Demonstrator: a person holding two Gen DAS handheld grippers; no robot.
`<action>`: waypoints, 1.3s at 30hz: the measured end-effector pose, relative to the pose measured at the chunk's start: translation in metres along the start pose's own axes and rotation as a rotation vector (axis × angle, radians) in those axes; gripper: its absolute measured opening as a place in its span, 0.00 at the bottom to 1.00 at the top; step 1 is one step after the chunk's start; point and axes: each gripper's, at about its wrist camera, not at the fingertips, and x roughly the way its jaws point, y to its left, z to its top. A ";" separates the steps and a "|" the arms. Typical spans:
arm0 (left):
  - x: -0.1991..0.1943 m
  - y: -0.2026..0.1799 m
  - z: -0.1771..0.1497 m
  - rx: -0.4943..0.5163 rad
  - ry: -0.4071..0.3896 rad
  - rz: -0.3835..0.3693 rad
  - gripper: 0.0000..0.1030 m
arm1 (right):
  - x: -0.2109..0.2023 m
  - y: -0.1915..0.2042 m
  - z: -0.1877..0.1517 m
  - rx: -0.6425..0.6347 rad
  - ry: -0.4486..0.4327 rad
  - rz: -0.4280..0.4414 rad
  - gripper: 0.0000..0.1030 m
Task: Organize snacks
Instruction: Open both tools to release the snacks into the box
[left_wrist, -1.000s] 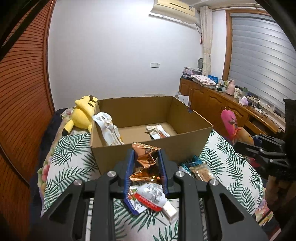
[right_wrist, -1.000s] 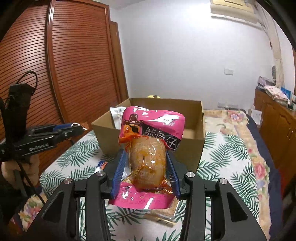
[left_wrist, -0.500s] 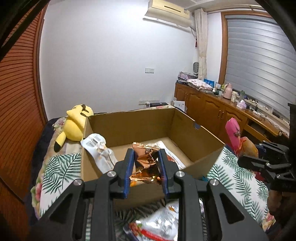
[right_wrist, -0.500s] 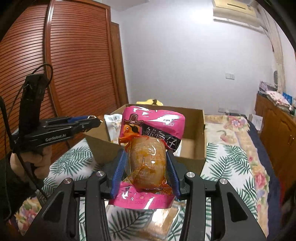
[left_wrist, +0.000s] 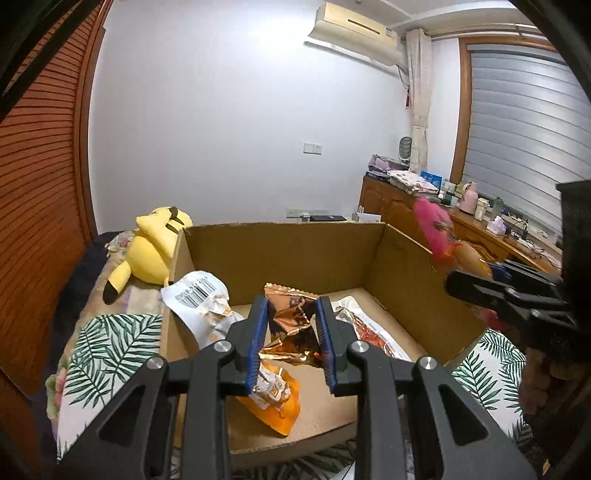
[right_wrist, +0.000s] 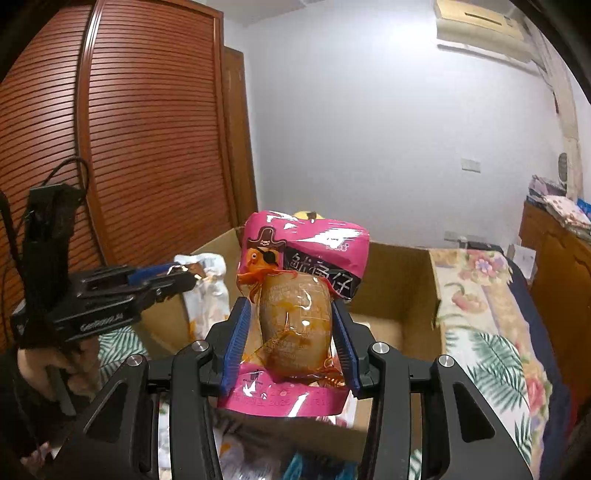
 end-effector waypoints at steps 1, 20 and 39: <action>0.001 0.001 -0.001 -0.003 0.001 -0.001 0.24 | 0.006 -0.002 0.001 0.001 -0.001 0.003 0.43; 0.009 -0.006 -0.018 0.020 0.005 0.012 0.35 | 0.032 -0.005 -0.014 -0.027 0.011 -0.001 0.44; 0.005 -0.013 -0.022 0.053 -0.030 0.035 0.50 | 0.035 -0.007 -0.020 -0.007 0.017 -0.001 0.46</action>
